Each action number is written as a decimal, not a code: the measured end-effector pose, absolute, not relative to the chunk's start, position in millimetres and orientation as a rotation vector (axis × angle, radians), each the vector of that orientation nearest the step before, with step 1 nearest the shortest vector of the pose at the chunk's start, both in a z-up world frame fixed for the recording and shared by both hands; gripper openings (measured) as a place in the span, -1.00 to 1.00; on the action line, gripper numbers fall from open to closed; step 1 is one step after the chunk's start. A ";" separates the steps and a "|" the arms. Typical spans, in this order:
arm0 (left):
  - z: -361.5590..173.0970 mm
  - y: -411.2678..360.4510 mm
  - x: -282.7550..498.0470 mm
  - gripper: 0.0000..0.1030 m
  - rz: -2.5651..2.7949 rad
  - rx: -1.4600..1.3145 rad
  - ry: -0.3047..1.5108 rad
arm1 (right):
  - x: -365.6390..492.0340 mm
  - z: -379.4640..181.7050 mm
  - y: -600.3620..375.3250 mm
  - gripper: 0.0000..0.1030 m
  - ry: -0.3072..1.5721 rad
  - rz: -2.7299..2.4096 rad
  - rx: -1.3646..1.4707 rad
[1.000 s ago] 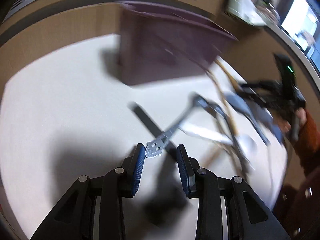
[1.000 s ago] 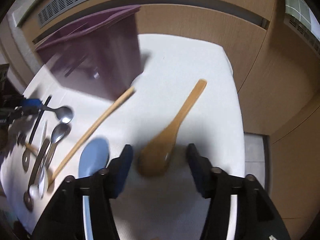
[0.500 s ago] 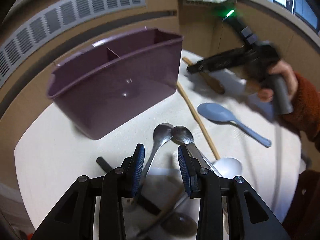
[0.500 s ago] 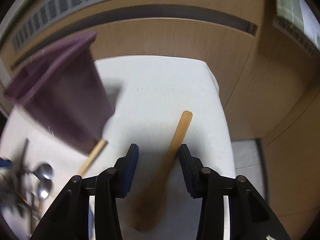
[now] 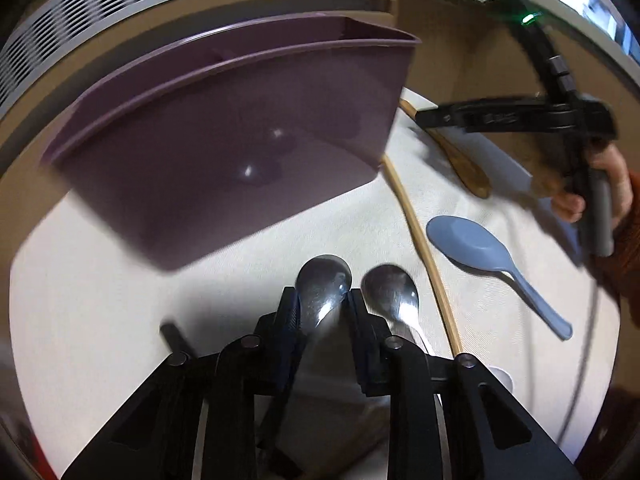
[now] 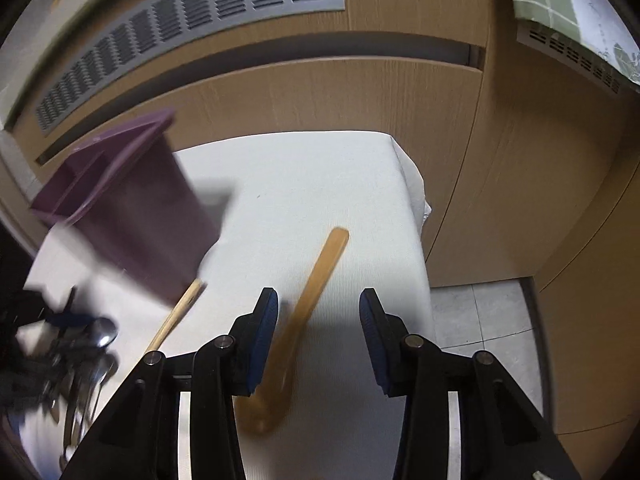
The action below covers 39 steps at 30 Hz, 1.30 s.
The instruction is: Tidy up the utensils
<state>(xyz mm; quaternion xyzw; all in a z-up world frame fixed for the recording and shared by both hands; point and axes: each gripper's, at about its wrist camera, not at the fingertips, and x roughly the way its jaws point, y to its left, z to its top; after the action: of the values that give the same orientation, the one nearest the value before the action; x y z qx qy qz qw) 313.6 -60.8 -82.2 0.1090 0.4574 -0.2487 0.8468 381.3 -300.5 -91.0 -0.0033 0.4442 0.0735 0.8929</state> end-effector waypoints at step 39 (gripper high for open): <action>-85.7 -56.0 328.6 -0.21 -0.323 0.153 0.954 | 232.4 -0.5 -241.5 -0.82 0.612 0.362 -0.102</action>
<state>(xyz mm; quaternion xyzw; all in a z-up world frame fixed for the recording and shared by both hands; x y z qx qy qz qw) 328.6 -56.0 -85.7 0.0732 0.4568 -0.1548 0.8729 232.4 -241.5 -0.5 -0.0501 0.2994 0.1769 0.9363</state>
